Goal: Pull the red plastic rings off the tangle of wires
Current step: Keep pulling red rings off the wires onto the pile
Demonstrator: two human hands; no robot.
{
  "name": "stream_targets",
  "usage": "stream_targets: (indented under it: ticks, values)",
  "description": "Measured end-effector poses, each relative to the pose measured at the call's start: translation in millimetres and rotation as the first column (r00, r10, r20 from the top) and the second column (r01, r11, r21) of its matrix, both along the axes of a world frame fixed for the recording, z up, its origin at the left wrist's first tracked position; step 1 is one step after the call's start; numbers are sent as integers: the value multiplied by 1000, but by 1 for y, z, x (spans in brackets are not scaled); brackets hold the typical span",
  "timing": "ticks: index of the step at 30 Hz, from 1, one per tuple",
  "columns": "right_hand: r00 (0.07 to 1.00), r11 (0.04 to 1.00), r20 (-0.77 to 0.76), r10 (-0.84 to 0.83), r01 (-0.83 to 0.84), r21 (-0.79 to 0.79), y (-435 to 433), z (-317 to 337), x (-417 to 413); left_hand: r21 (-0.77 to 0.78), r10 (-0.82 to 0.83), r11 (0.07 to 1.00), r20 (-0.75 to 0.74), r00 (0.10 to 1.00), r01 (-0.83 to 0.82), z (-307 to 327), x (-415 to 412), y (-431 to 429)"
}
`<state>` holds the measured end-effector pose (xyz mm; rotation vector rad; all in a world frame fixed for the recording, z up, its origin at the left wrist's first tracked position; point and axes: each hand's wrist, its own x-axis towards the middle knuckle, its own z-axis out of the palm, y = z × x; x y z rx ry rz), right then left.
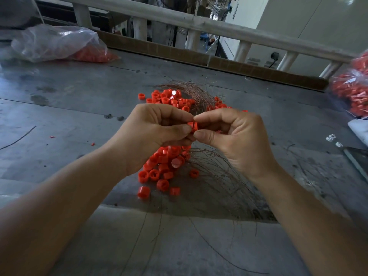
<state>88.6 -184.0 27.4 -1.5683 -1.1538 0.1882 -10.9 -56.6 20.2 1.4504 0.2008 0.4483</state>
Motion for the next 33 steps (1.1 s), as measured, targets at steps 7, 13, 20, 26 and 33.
stream_targets:
  ticks: [7,13,20,26,33]
  values:
    - [996,1000,81,-25,26,-4,-1,0,0,29,-45,999,-35,998,46,0,-1,1]
    - [995,1000,100,-27,28,-6,-2,0,0,67,-60,996,-49,997,63,-1,-2,1]
    - [982,997,174,-71,73,-7,-4,1,-1,65,-65,996,-44,997,67,0,-3,-1]
    - [970,997,233,-71,71,8,-3,-2,-1,63,-79,995,-66,995,83,-1,-3,1]
    - [971,999,239,-25,17,34,-3,0,2,36,-90,995,-51,995,92,-1,-3,1]
